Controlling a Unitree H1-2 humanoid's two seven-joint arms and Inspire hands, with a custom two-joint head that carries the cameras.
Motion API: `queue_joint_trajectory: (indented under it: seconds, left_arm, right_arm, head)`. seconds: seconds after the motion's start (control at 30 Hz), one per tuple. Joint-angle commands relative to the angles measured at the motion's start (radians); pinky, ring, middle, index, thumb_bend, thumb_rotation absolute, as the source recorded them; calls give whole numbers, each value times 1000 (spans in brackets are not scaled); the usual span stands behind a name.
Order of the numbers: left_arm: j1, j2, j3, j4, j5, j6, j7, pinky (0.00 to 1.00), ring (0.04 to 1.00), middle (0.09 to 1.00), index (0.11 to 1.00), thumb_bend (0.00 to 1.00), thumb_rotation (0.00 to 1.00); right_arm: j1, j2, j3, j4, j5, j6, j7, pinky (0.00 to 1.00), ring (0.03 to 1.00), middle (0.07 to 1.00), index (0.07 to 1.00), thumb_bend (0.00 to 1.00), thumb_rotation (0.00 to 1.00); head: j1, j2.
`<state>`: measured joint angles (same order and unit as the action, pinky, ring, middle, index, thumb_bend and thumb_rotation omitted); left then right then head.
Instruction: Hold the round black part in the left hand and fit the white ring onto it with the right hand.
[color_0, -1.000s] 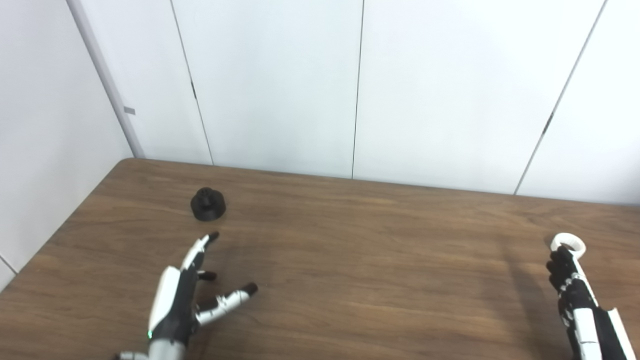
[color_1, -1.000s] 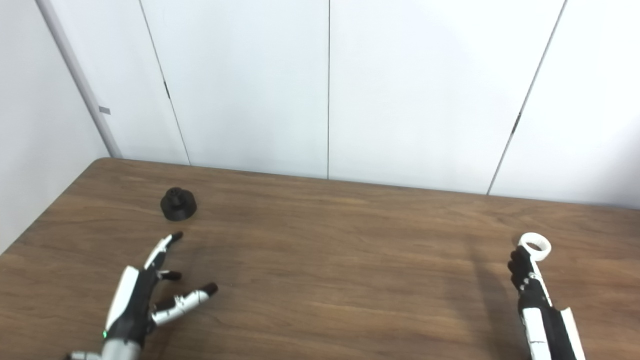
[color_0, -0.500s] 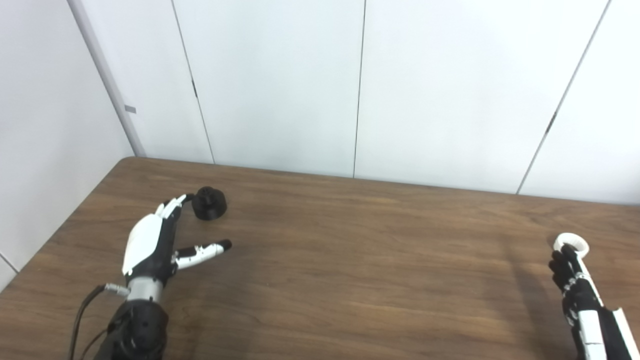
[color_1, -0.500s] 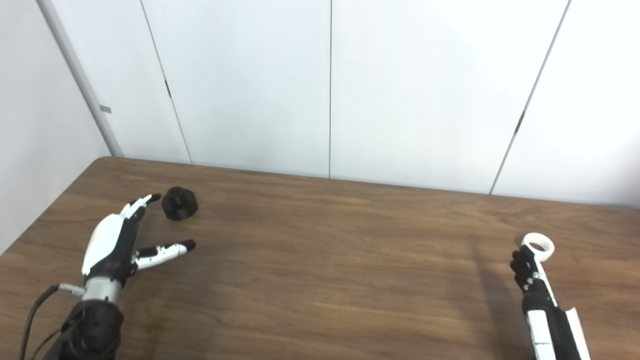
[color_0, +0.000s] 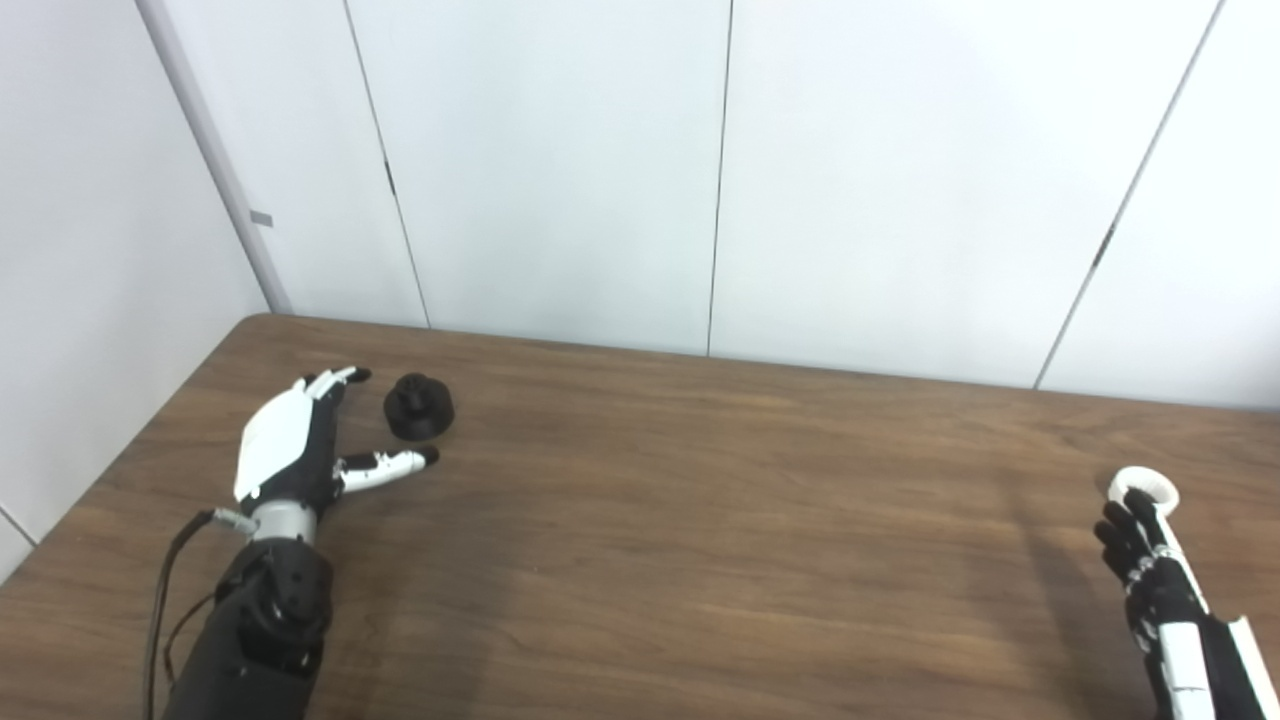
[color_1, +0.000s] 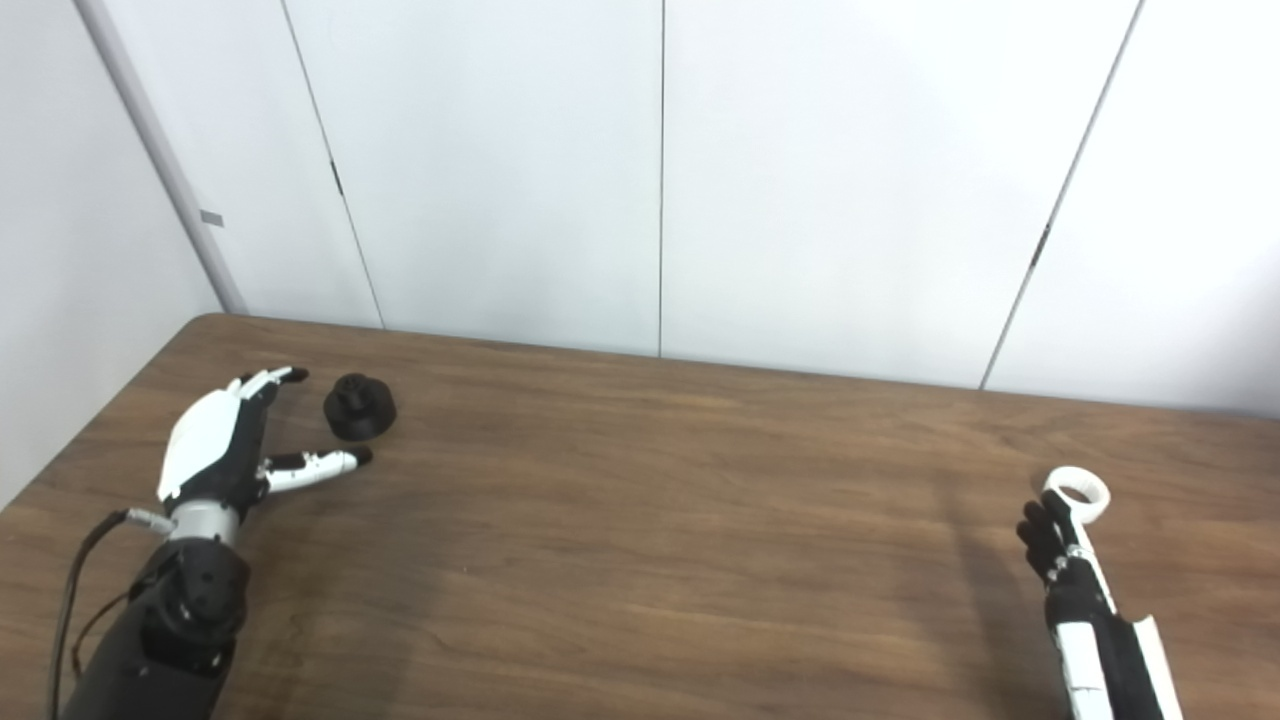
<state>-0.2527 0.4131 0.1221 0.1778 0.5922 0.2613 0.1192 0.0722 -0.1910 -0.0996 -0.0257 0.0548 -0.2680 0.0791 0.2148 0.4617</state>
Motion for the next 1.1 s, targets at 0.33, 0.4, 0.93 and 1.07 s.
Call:
queue_joint_trajectory:
  seconds: [0.33,0.4,0.93,1.07]
  left_arm:
    - [-178,71,-27,147,-33,34,-8,1000,998,936,843,956,370]
    - [-193,70,-29,159,-49,47,-20,1000,1000,938,838,976,388]
    - [-242,73,-95,232,-87,62,-35,1000,1000,940,820,990,367]
    - [-250,78,-116,242,-76,61,-27,1000,998,931,806,986,363]
  right_arm:
    - [76,30,18,145,-6,-26,0,949,928,944,954,597,1000]
    - [77,29,19,144,-5,-28,2,942,924,942,954,591,1000]
    - [90,35,20,134,1,-34,3,975,930,943,952,589,1000]
    - [89,38,19,137,-15,-39,-8,953,920,934,943,584,1000]
  head:
    - [-6,4]
    - [-9,6]
    - [-14,11]
    - [-17,10]
